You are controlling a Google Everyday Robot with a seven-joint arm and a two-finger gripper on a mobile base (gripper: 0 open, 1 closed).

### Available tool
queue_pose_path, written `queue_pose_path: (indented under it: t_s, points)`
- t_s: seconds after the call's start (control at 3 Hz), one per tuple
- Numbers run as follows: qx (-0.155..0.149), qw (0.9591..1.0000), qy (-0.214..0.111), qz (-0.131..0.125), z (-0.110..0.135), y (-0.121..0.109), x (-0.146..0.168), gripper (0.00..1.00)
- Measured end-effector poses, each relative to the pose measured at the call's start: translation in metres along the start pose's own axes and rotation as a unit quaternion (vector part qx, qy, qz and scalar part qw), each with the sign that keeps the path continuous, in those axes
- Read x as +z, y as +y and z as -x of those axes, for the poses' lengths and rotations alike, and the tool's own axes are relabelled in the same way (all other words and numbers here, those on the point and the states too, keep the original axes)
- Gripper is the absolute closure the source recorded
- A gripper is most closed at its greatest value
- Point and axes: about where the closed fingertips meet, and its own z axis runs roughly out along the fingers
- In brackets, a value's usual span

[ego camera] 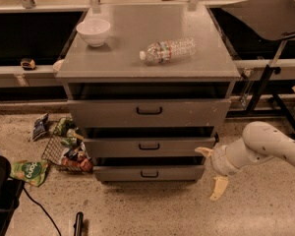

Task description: Open middle drawer

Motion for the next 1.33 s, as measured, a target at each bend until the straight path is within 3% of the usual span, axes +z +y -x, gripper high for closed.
queue_pose_path:
  t_s: [0.33,0.67,1.0,1.33]
  points:
    - [0.000,1.0000,0.000,0.000,0.000,0.000,0.000,0.00]
    - [-0.017,0.9996,0.024,0.002,-0.012,-0.011,0.015,0.00]
    - [-0.057,0.9964,0.062,-0.014,-0.039,-0.047,0.038,0.00]
    - [-0.104,0.9902,0.085,-0.041,-0.056,-0.082,0.051,0.00]
